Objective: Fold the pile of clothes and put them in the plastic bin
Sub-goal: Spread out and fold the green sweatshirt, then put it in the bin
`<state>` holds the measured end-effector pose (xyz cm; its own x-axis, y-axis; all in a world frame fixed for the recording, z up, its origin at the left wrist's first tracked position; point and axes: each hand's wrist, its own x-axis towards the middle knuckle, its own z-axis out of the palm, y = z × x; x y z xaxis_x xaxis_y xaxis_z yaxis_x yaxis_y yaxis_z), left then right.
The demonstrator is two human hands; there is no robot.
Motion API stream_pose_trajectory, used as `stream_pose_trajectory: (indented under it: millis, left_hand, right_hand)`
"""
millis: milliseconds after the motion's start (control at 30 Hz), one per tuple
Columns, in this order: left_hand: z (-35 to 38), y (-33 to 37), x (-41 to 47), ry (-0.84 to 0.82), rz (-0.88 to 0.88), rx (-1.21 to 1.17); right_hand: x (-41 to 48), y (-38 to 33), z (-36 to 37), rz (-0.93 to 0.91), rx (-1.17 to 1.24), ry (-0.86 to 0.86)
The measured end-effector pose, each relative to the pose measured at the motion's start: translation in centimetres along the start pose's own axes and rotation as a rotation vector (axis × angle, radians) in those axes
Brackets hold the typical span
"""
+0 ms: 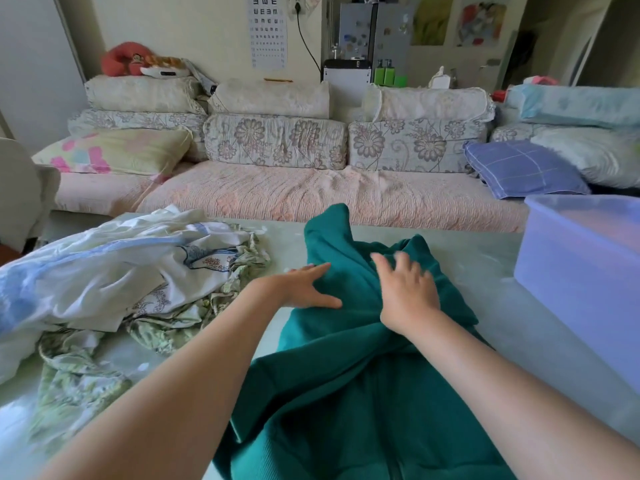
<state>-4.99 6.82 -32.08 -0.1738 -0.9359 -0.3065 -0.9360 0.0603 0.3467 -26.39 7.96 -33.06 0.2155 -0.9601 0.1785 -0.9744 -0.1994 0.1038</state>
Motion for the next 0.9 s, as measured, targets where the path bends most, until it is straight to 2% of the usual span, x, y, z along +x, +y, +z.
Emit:
stream_pose_trajectory:
  millis: [67,100,133,200,267,400,567,633,700,800,900]
  left_hand:
    - [0.8,0.8,0.5,-0.081,-0.012,0.122]
    - [1.0,1.0,0.7,-0.101,-0.017,0.159]
    - [1.0,1.1,0.8,-0.122,-0.010,0.159]
    - [0.2,0.8,1.2,-0.168,0.018,0.065]
    - [-0.9,0.2,1.6,-0.130,0.062,-0.040]
    - [-1.2,-0.6,3.1,0.182,0.065,-0.044]
    - [-0.2,-0.7,4.5,0.026,0.050,0.101]
    - [-0.1,-0.7,4.9,0.059,0.074,0.080]
    - [-0.3,-0.8,5.1,0.079,0.083,0.081]
    - [-0.9,-0.8,5.2,0.063,0.076,0.070]
    - [-1.4,-0.1,5.7,0.210,0.114,-0.106]
  right_hand:
    - [0.2,-0.6,-0.2,-0.274,-0.016,-0.001]
    - [0.4,-0.7,-0.3,-0.350,0.003,-0.077]
    - [0.5,-0.6,-0.3,-0.350,0.039,-0.179]
    - [0.9,-0.4,-0.2,-0.237,0.155,-0.280]
    - [1.7,-0.9,-0.7,-0.145,0.224,-0.234]
    - [5.5,-2.1,-0.8,-0.035,0.269,-0.121]
    - [9.9,-3.1,0.1,0.099,0.441,-0.008]
    - [11.4,-3.4,0.4,0.149,0.388,-0.006]
    - [12.8,-3.7,0.8,0.187,0.340,-0.085]
    - [14.2,-4.1,1.2,0.142,0.481,-0.164]
    - [14.4,-3.3,0.8,0.161,0.458,-0.012]
